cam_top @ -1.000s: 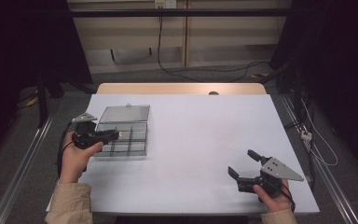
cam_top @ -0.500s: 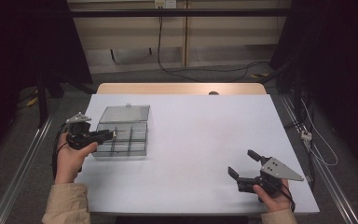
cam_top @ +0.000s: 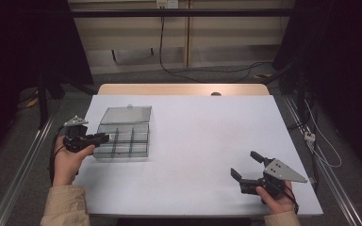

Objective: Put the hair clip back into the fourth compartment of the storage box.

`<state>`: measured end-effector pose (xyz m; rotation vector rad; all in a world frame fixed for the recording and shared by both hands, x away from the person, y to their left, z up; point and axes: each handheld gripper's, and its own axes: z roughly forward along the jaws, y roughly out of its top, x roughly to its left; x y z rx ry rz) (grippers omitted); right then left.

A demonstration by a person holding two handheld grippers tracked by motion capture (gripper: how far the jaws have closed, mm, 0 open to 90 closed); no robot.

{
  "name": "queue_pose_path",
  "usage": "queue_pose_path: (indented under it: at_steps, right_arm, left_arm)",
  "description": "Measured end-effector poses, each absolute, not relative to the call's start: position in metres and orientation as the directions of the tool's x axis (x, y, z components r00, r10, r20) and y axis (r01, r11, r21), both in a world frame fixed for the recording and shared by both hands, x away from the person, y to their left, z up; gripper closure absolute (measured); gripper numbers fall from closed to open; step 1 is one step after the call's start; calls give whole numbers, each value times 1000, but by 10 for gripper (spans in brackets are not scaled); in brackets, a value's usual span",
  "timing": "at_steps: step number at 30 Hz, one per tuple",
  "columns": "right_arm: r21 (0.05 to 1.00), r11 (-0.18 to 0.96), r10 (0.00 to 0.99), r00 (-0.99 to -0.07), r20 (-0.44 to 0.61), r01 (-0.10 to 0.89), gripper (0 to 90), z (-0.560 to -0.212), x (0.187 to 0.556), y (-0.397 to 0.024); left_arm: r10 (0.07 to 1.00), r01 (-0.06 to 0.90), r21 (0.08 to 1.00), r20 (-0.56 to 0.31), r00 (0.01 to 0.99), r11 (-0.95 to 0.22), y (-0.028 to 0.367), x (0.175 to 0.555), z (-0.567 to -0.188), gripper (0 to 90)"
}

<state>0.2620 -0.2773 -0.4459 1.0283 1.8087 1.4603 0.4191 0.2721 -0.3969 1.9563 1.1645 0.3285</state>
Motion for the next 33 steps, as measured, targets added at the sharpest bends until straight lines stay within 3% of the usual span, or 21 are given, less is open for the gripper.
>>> queue_pose_path:
  at_steps: [25, 33]
  right_arm:
    - [975, 98, 848, -530, 22, 197, 48, -445, 262, -276]
    - [975, 99, 848, -529, 21, 198, 48, -445, 262, -276]
  left_arm:
    - [857, 647, 715, -132, 498, -266, 278, 416, -418, 724]
    - [858, 645, 726, -154, 489, -238, 278, 414, -416, 581]
